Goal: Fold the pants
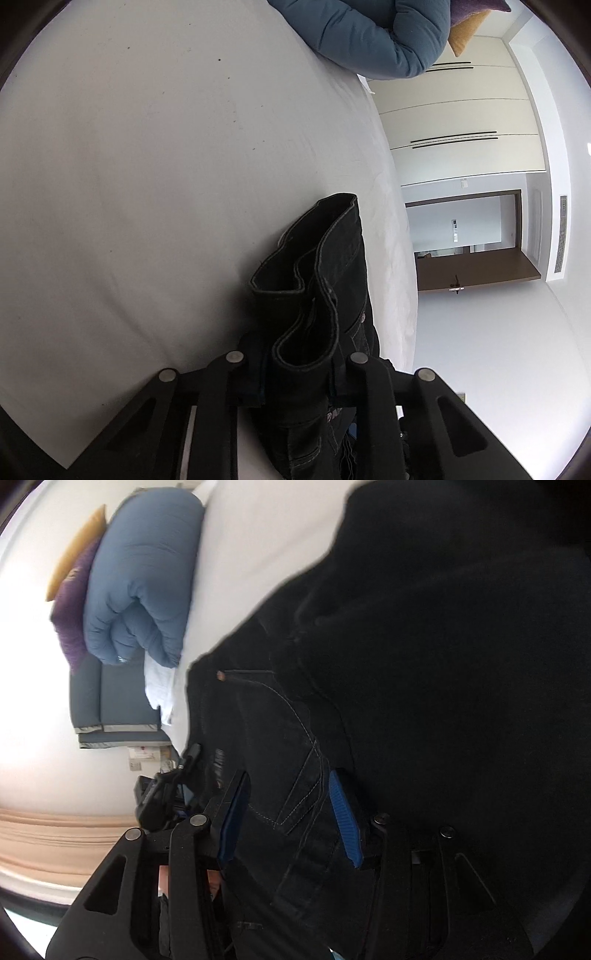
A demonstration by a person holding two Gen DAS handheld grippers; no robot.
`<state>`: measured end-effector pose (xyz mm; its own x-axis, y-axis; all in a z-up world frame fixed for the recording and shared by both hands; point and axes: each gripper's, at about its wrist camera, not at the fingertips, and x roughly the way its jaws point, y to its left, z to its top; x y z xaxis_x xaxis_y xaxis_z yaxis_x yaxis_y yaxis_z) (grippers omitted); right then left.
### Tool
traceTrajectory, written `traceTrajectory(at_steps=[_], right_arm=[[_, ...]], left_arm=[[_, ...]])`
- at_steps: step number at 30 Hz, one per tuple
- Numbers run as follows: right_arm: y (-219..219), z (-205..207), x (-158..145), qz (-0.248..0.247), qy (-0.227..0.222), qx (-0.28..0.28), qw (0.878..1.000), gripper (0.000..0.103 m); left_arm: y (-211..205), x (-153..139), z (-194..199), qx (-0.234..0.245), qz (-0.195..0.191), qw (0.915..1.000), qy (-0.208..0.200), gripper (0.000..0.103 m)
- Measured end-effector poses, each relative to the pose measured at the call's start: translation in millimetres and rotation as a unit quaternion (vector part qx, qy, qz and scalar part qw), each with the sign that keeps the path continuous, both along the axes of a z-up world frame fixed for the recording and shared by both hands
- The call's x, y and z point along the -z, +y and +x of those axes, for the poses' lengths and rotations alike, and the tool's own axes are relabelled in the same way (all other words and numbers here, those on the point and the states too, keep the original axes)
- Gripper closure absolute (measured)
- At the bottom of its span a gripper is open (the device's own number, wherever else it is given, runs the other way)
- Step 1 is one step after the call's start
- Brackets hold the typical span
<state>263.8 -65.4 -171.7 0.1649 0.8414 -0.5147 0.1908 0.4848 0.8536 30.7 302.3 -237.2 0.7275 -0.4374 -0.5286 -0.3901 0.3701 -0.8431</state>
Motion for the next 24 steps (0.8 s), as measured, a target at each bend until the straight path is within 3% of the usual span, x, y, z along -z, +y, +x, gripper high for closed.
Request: traceTrajectory(at_steps=[3,5,10,15,19,21,22,23,24], right_arm=[[-2,2,6,0.012,0.024,0.027,0.999,0.063],[0,0,7,-0.005,0.019,0.029,0.999,0.072],[2,-6,12,-0.012,0.010,0.053,0.998,0.077],[7,-6,13,-0.018,0.001,0.056,0.998,0.077],[8,-7,7,-0.008,-0.015,0.064,0.998,0.073],[3,-12,-1,-0.004,-0.022,0.079,0.997,0.051],[1,-15,-8,0.000,-0.032,0.089,0.996,0.027],[-3,-17,-19,-0.007,-0.044,0.103,0.994,0.014],[-6,-17,-26,-0.011,-0.053,0.107,0.993,0.014]], left_arm=[[-5,-11,1,0.002,0.024,0.9997,-0.006,0.086],[-11,-23,2,0.007,0.044,0.9989,-0.017,0.087],[-26,-55,2,0.021,0.082,0.9955,-0.043,0.088],[-43,-80,-1,0.039,0.117,0.9905,-0.061,0.088],[-70,-107,-4,0.066,0.168,0.9803,-0.080,0.088],[-86,-120,-5,0.083,0.200,0.9720,-0.091,0.088],[-97,-128,-5,0.094,0.222,0.9658,-0.096,0.088],[-111,-136,-8,0.108,0.244,0.9583,-0.102,0.088],[-123,-142,-7,0.118,0.260,0.9523,-0.108,0.088]])
